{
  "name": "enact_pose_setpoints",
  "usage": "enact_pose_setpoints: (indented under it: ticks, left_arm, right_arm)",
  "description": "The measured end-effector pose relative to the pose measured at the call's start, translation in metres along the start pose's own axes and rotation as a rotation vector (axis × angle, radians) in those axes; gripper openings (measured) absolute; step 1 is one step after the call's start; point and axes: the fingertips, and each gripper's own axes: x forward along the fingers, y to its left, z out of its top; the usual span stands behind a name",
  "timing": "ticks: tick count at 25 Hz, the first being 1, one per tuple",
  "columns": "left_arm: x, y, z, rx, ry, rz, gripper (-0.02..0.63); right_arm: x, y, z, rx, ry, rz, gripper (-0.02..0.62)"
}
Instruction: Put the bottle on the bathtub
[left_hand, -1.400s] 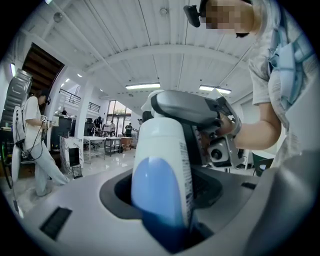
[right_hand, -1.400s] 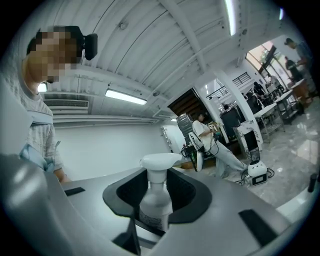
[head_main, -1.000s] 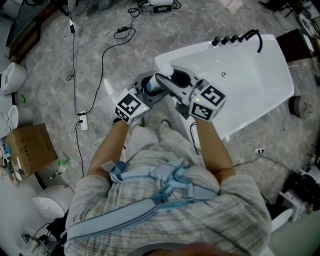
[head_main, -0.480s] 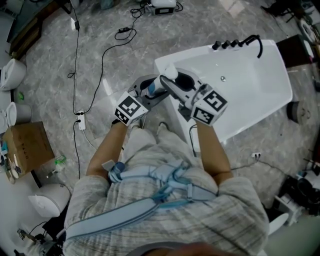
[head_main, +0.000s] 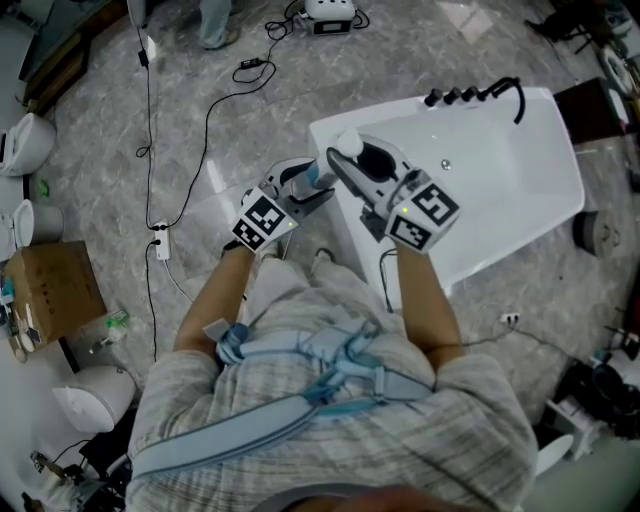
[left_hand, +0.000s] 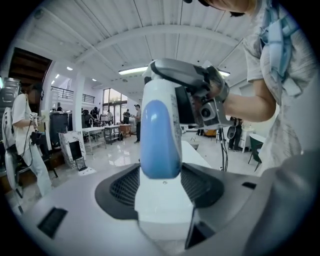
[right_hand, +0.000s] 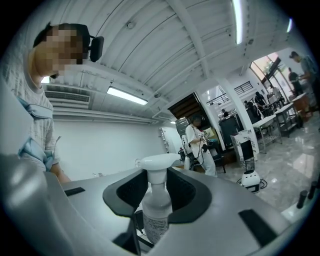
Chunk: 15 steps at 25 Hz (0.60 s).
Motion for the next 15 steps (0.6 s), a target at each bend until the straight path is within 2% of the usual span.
enact_pose_setpoints:
  ticks: [5, 10, 15]
  left_arm:
    - [0.001, 0.009, -0.026, -0.08, 0.055, 0.082, 0.239]
    - [-0.01, 0.026, -0.005, -0.129, -0.014, 0.157, 0.239]
    - [-0.013, 0.058, 0.026, -0.129, -0.089, 0.169, 0.238]
  right_arm:
    - [-0.013, -0.016, 0.011, -0.023, -0.012, -0.023, 0.117]
    - [-0.024, -0.044, 0.008, -0.02, -0.006, -0.086, 0.117]
    - [-0.019, -0.076, 0.001, -0.002, 0.008, -0.147, 0.117]
